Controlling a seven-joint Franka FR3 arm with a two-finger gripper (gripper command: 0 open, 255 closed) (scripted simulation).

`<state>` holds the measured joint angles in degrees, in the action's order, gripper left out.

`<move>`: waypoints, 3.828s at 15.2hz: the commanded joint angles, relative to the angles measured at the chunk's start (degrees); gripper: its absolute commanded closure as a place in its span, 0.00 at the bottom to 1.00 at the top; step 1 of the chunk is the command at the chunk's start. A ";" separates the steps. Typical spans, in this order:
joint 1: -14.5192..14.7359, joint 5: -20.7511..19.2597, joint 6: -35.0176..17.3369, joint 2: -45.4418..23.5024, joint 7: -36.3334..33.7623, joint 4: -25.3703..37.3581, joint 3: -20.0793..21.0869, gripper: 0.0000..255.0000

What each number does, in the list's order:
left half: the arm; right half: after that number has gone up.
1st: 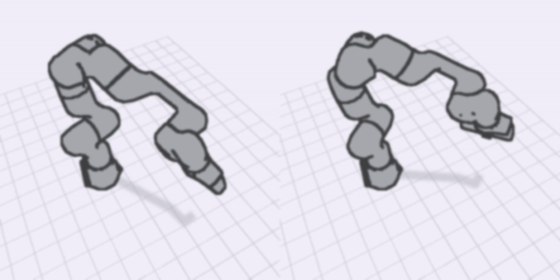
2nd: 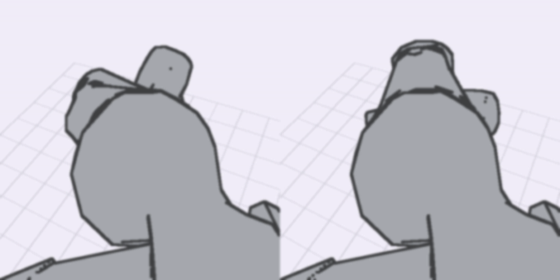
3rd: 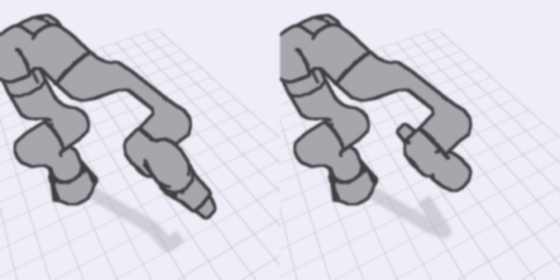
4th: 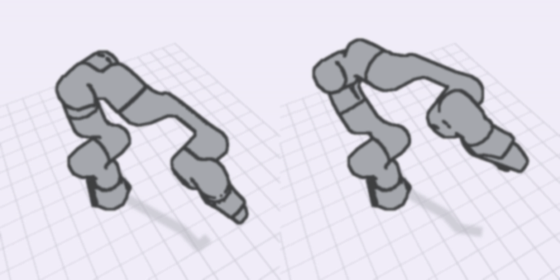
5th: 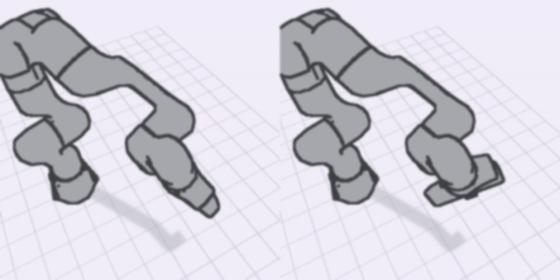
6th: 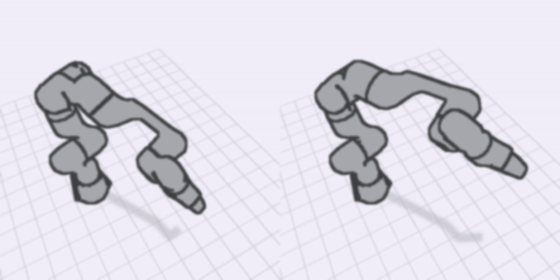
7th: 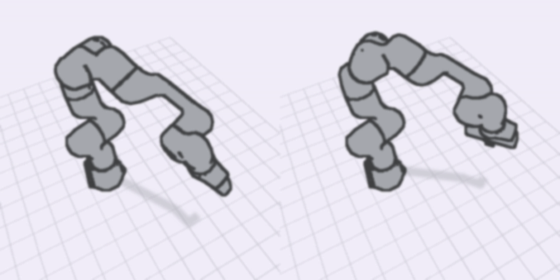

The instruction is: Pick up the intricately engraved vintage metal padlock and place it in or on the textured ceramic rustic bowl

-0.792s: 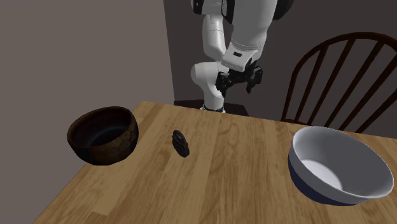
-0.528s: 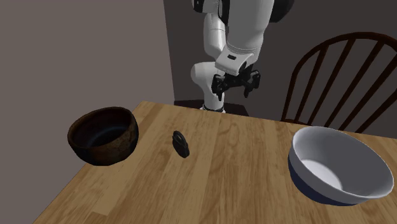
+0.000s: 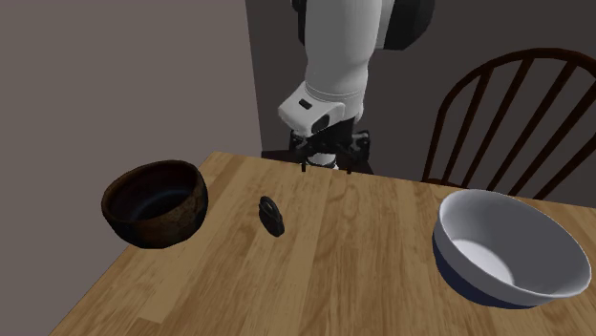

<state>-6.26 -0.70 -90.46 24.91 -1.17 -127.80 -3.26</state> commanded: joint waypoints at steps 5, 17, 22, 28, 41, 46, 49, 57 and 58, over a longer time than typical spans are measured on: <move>-3.46 -1.72 -1.17 -9.90 -3.57 9.71 -2.70 0.00; -6.22 -2.69 -5.72 -17.00 -6.28 13.15 -5.38 0.00; -6.25 -2.74 -6.93 -16.86 -6.31 11.81 -5.41 0.00; -6.25 -2.74 -6.92 -16.86 -6.31 11.81 -5.41 1.00; -6.21 -2.73 -3.10 -16.53 -6.21 15.31 -5.33 1.00; -6.17 -2.70 0.74 -16.52 -6.07 19.15 -5.27 1.00; -6.15 -2.67 3.07 -16.66 -5.98 21.61 -5.25 1.00; -6.12 -2.55 9.37 -17.64 -5.65 28.88 -5.21 1.00; -6.11 -2.53 10.17 -17.82 -5.60 29.87 -5.21 1.00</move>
<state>-12.36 -3.25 -81.29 7.41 -6.88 -99.23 -8.45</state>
